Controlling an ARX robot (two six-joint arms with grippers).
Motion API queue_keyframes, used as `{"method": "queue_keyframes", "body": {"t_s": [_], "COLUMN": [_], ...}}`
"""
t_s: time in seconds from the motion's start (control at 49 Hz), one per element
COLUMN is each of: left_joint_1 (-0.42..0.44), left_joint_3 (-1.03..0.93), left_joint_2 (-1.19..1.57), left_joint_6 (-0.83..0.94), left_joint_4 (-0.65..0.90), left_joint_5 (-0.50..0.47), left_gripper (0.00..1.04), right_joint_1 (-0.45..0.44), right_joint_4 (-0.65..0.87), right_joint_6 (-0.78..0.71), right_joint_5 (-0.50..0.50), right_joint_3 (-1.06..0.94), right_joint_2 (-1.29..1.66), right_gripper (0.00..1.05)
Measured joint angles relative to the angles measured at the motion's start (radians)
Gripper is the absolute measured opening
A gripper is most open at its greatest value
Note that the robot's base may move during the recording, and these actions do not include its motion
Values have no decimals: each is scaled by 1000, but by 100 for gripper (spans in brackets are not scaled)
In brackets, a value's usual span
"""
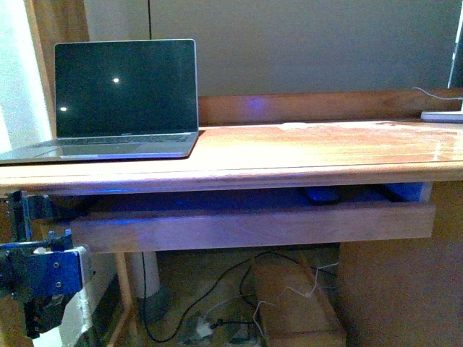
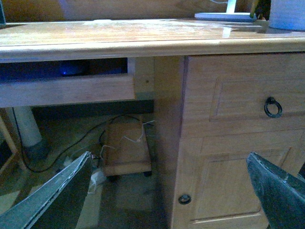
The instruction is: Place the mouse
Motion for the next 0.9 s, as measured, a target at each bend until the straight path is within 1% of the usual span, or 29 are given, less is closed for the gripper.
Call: {"method": "queue_keyframes", "body": {"t_s": [0.082,0.143,0.245,0.347,0.367,0.449,0.531,0.633,0.796,0.878,0.898], "left_joint_1": [0,-1,-13,-21,-21,-23,-23,-34,-59,-68,-70], "left_joint_3": [10,13,12,3,0,-37,-84,-159,-233,-266,-276], "left_joint_2": [4,-10,-76,-164,-173,-260,-330,-417,-531,-584,-597], "left_joint_6": [16,18,-30,-108,-116,-177,-196,-248,-345,-448,-497], "left_joint_4": [-36,-102,-301,-519,-538,-695,-793,-892,-1005,-997,-983], "left_joint_5": [2,-8,-30,-23,-21,15,64,191,284,327,338], "left_gripper": [97,97,97,97,97,97,97,97,97,97,97], "right_joint_1": [0,0,0,0,0,0,0,0,0,0,0], "right_joint_4": [0,0,0,0,0,0,0,0,0,0,0], "right_joint_6": [0,0,0,0,0,0,0,0,0,0,0], "right_joint_5": [0,0,0,0,0,0,0,0,0,0,0], "right_joint_3": [0,0,0,0,0,0,0,0,0,0,0], "right_joint_2": [0,0,0,0,0,0,0,0,0,0,0], "right_gripper": [97,97,97,97,97,97,97,97,97,97,97]}}
